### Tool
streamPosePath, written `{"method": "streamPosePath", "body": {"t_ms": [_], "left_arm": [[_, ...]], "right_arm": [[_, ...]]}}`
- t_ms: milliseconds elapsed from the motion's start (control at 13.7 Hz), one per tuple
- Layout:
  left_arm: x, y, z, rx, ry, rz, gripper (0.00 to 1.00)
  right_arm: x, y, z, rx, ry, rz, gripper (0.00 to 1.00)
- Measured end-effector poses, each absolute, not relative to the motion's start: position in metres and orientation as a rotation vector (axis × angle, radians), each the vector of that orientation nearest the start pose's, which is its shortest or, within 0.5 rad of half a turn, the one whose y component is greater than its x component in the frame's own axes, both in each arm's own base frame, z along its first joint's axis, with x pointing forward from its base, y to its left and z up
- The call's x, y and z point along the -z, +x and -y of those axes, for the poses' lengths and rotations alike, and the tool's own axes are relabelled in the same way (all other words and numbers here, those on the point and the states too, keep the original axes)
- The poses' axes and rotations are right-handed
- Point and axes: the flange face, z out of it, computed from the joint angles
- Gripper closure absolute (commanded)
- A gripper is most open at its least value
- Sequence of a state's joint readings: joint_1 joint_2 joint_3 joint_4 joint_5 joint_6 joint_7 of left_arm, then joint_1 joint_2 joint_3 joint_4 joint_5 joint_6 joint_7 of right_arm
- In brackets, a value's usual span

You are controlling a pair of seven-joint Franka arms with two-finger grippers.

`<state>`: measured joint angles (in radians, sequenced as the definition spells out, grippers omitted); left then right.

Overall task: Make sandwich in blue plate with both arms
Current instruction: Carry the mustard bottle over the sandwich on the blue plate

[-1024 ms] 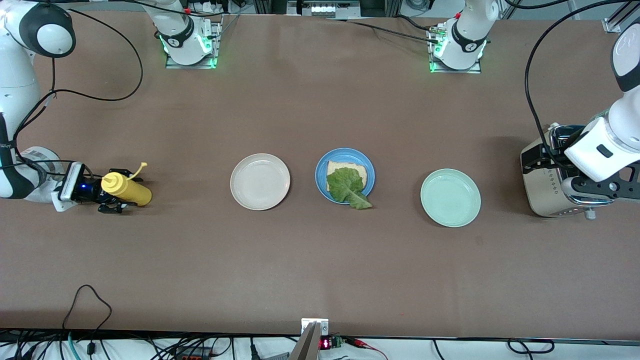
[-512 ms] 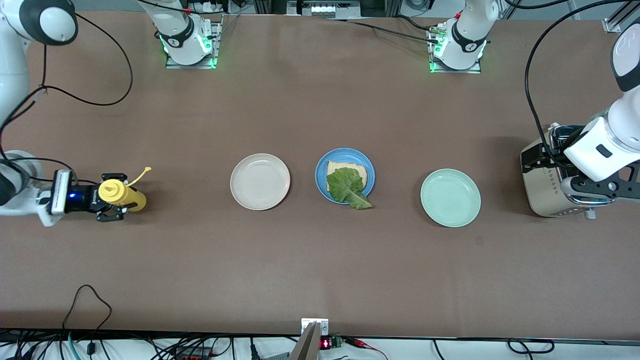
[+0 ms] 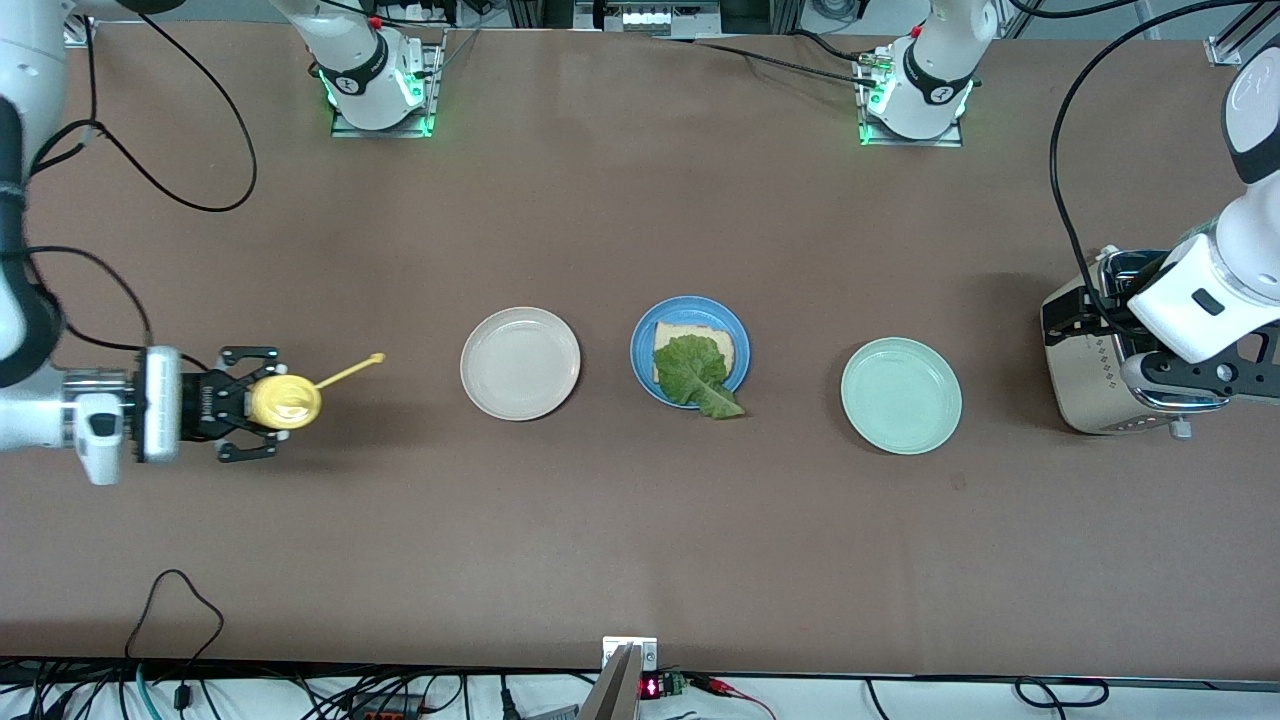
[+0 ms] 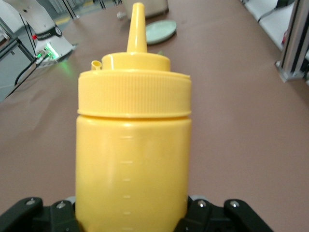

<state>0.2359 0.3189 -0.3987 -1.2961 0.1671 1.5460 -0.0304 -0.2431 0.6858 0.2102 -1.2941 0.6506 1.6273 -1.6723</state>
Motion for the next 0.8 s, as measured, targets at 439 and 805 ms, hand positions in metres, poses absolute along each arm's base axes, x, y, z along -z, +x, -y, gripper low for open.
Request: {"method": "streamPosePath", "body": {"t_ms": [439, 805], "left_arm": [[-0.572, 0.640, 0.045, -0.064, -3.087, -0.180, 0.00], [-0.572, 0.640, 0.045, -0.065, -3.087, -0.180, 0.00]], "right_arm": [[-0.357, 0.706, -0.145, 0.183, -2.041, 1.708, 0.85], [-0.355, 0.681, -0.258, 0.014, -2.256, 1.877, 0.85]]}}
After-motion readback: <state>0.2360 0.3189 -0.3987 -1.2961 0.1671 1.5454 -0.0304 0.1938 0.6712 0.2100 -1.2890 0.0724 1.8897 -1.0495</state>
